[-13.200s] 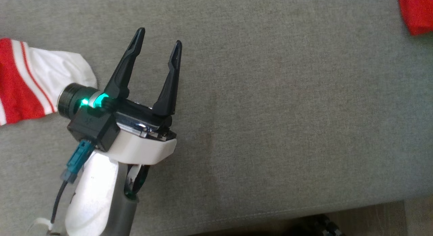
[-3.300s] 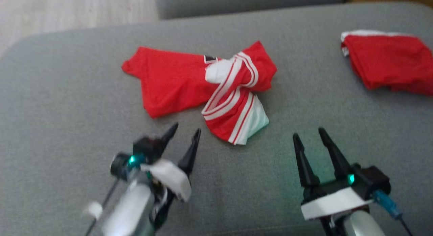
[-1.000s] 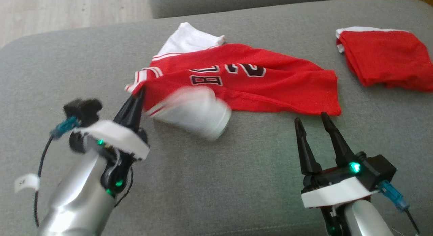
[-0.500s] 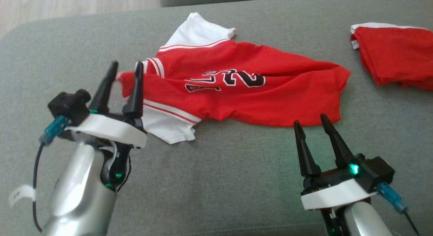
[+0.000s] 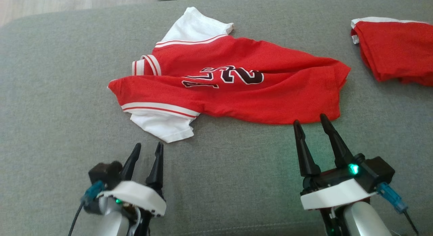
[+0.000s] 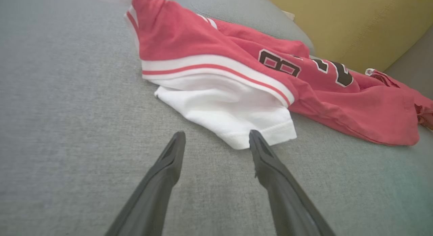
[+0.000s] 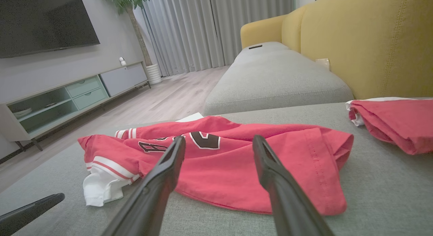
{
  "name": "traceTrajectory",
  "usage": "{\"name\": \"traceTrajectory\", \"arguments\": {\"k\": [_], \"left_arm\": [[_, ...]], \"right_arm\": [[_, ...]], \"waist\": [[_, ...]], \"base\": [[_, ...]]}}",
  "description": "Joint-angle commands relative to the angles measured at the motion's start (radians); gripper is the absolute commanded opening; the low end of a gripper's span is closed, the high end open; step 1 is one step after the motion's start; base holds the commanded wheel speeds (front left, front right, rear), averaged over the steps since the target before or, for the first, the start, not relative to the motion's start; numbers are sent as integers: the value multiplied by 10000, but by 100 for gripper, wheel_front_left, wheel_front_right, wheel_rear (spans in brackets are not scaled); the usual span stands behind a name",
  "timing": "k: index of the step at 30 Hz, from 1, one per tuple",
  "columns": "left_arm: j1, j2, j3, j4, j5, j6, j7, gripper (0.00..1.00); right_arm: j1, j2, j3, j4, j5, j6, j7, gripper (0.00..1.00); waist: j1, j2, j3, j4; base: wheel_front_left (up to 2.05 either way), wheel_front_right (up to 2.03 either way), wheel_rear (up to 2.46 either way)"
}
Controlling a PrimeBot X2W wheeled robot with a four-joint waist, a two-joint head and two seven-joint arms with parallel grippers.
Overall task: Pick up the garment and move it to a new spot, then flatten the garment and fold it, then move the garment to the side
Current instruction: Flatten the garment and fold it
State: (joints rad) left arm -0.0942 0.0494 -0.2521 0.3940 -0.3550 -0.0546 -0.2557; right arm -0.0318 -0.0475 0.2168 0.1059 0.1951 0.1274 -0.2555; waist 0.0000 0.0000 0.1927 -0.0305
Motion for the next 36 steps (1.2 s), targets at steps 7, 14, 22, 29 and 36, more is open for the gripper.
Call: {"name": "traceTrajectory", "arguments": {"k": [7,14,22,29,36], "left_arm": [[-1629,12,-451,1386,-880,66,-61,100],[-2464,10,-412,2479,-1147,303,-61,0],[-1916,38,-153,1926,-285,330,-61,0],[-695,603,-303,-239,1590,1148,-61,0],[-360,954,-1199,-941,2843,1671,895,0]], "right_arm": [[-374,-28,315,-280,45,33,-63,100],[-368,-28,141,-316,-20,33,-63,100],[-266,-28,173,-245,130,33,-63,100],[-149,-28,162,-159,218,33,-63,100],[-61,-28,224,-135,294,33,-63,100]], "waist": [[0,0,182,-338],[0,0,212,-371],[0,0,-142,-31],[0,0,-478,99],[0,0,-556,85]], "base": [[0,0,0],[0,0,0],[0,0,0],[0,0,0],[0,0,0]]}}
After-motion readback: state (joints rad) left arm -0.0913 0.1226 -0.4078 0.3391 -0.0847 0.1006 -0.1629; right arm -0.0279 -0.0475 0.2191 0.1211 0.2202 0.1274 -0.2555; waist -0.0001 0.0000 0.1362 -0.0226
